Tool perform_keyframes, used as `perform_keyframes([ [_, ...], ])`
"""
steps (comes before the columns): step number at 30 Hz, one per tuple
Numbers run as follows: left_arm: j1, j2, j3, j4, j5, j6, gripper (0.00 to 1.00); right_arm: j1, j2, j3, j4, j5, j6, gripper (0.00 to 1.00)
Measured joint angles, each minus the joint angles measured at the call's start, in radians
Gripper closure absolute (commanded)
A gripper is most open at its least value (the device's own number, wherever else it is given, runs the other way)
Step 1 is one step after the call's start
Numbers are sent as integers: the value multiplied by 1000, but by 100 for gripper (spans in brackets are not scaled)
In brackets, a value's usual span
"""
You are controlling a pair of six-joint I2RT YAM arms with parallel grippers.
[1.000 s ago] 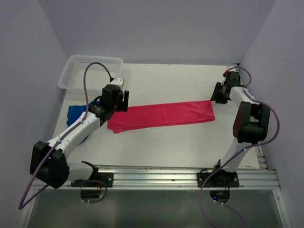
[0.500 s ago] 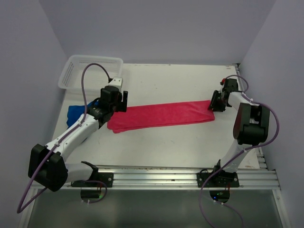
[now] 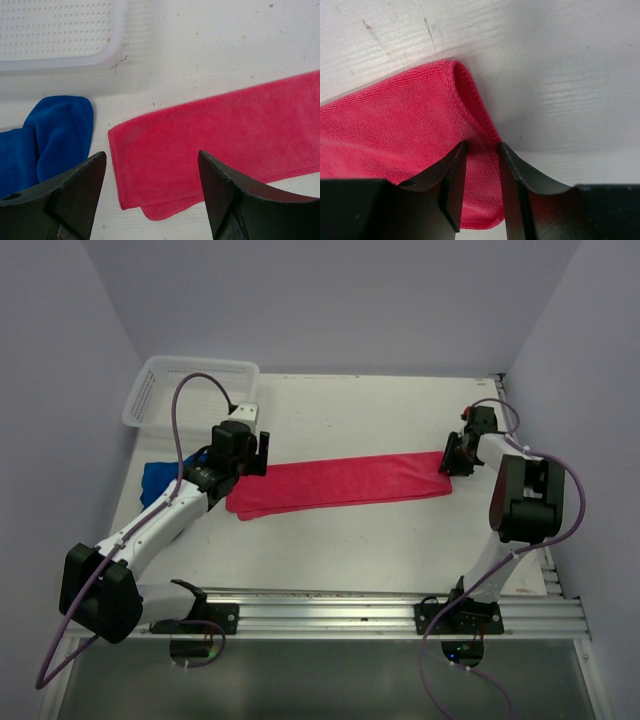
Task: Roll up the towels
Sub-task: Fold the towel
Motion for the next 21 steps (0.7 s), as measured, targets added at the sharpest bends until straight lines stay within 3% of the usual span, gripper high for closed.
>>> perform_keyframes([
  [6,0,0,0,0,0,0,22,14,7,9,-3,28,-13,66],
  [10,0,0,0,0,0,0,22,16,20,22,1,40,-18,81],
  [12,0,0,0,0,0,0,22,16,23,23,1,41,-20,83],
  [16,0,0,0,0,1,0,22,16,31,37,-3,41,-25,100],
  [21,0,0,0,0,1,0,22,17,32,48,-27,47,-41,100],
])
